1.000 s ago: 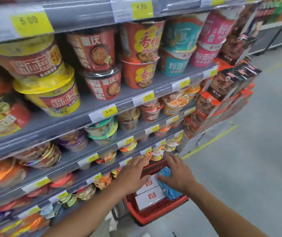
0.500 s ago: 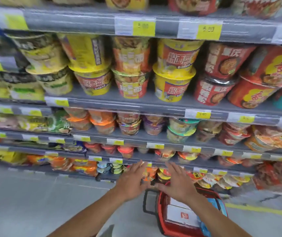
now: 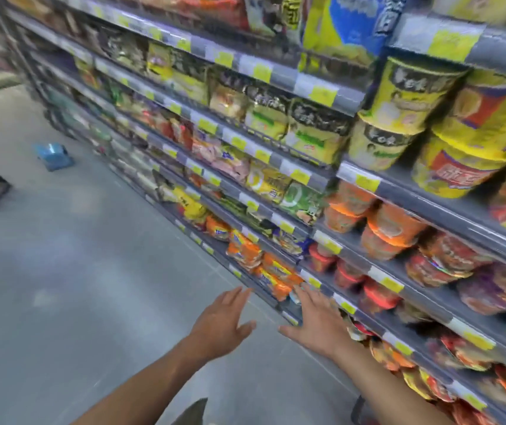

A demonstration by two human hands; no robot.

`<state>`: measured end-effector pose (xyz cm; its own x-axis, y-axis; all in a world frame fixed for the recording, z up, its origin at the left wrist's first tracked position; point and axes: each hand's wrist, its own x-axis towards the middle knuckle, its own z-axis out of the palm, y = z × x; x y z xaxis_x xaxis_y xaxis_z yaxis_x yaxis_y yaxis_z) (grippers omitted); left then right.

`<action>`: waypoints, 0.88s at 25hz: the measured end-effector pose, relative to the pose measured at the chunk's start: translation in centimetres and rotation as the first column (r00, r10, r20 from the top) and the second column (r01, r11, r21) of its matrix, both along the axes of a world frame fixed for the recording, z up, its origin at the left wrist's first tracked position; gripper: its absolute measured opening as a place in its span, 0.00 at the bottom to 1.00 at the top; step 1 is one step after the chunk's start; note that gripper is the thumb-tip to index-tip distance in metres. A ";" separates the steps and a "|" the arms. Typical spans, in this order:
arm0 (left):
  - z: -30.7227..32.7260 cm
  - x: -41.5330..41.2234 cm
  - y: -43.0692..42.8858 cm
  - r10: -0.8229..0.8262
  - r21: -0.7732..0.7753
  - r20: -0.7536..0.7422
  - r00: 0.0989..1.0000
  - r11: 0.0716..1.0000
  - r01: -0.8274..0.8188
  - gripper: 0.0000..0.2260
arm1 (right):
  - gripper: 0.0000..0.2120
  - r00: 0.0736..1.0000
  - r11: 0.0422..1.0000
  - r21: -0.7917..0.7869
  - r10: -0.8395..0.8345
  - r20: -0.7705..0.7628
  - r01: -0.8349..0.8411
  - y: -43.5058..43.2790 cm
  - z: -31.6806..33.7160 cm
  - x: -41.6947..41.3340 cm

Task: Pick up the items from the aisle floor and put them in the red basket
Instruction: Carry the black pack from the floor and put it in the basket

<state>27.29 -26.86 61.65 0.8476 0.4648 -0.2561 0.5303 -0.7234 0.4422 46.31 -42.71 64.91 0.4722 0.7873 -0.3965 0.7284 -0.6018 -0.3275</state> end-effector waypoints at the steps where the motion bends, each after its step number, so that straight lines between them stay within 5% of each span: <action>1: -0.1 -2.5 2.4 0.055 0.005 -0.002 0.999 0.999 -0.055 0.41 | 0.57 0.999 0.999 0.024 0.038 0.000 -0.038 3.1 -0.1 -1.6; 11: 0.7 -18.7 14.7 0.489 -0.011 0.004 0.872 0.872 -0.489 0.35 | 0.54 0.925 0.922 0.092 0.379 -0.014 -0.376 24.9 0.5 -13.9; 22: 0.4 -21.7 29.8 0.746 -0.072 0.077 0.662 0.666 -0.742 0.34 | 0.52 0.821 0.818 0.108 0.570 -0.030 -0.564 45.8 -0.4 -16.0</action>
<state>5.62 2.94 62.07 0.2432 0.9441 -0.2227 0.8412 -0.0909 0.5331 30.35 3.06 64.48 -0.0911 0.9420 -0.3230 0.9092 -0.0536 -0.4128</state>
